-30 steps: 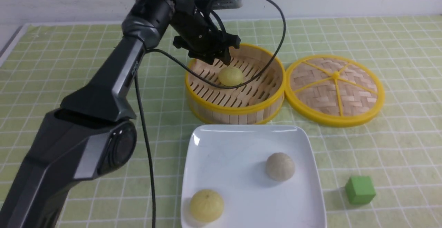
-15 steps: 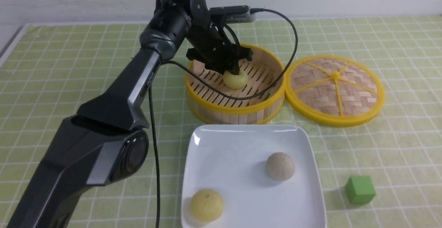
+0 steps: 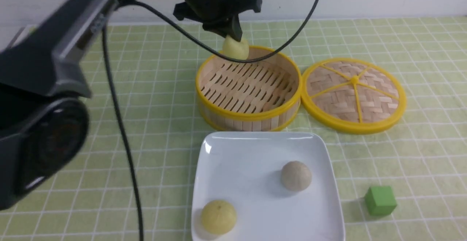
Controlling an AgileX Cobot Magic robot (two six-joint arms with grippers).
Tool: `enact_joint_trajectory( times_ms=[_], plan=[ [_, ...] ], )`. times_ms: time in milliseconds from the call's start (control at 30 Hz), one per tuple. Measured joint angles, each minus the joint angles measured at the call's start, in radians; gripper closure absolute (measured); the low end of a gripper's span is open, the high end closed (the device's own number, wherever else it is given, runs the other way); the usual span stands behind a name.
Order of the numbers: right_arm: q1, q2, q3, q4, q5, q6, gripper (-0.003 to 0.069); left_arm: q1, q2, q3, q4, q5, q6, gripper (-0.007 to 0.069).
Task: Put the steamed buns into the plate on the green tablecloth.
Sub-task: 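Carry the bun from the bamboo steamer to the plate with the left gripper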
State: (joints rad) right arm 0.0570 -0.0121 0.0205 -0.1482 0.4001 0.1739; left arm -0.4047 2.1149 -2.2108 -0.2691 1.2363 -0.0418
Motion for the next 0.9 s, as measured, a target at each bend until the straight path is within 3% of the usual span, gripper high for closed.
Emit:
enact_joint_trajectory(
  times_ms=[67, 100, 167, 200, 233, 400, 533, 667, 767, 900],
  plan=[
    [0.0, 0.0, 0.0, 0.0, 0.0, 0.0, 0.0419, -0.001, -0.065, 0.112, -0.012, 0.001, 0.017, 0.0603],
    [0.0, 0.0, 0.0, 0.0, 0.0, 0.0, 0.0419, -0.004, -0.16, 0.306, -0.045, 0.0, 0.057, 0.0603],
    [0.0, 0.0, 0.0, 0.0, 0.0, 0.0, 0.0419, -0.016, -0.222, 0.497, -0.109, -0.042, 0.113, 0.0603],
    [0.0, 0.0, 0.0, 0.0, 0.0, 0.0, 0.0419, -0.018, -0.222, 0.497, -0.109, -0.05, 0.119, 0.0603],
    [0.0, 0.0, 0.0, 0.0, 0.0, 0.0, 0.0419, -0.039, -0.239, 0.629, -0.18, -0.14, 0.17, 0.0603],
    [0.0, 0.0, 0.0, 0.0, 0.0, 0.0, 0.0419, -0.092, -0.21, 0.814, -0.312, -0.38, 0.338, 0.0596],
    [0.0, 0.0, 0.0, 0.0, 0.0, 0.0, 0.0419, -0.1, -0.176, 0.834, -0.335, -0.465, 0.369, 0.0566],
    [0.0, 0.0, 0.0, 0.0, 0.0, 0.0, 0.0419, -0.1, -0.141, 0.834, -0.324, -0.496, 0.373, 0.0433],
    [0.0, 0.0, 0.0, 0.0, 0.0, 0.0, 0.0419, -0.099, -0.139, 0.827, -0.29, -0.505, 0.344, 0.0277],
    [0.0, 0.0, 0.0, 0.0, 0.0, 0.0, 0.0419, -0.099, -0.142, 0.758, -0.184, -0.424, 0.277, 0.013]
  ],
)
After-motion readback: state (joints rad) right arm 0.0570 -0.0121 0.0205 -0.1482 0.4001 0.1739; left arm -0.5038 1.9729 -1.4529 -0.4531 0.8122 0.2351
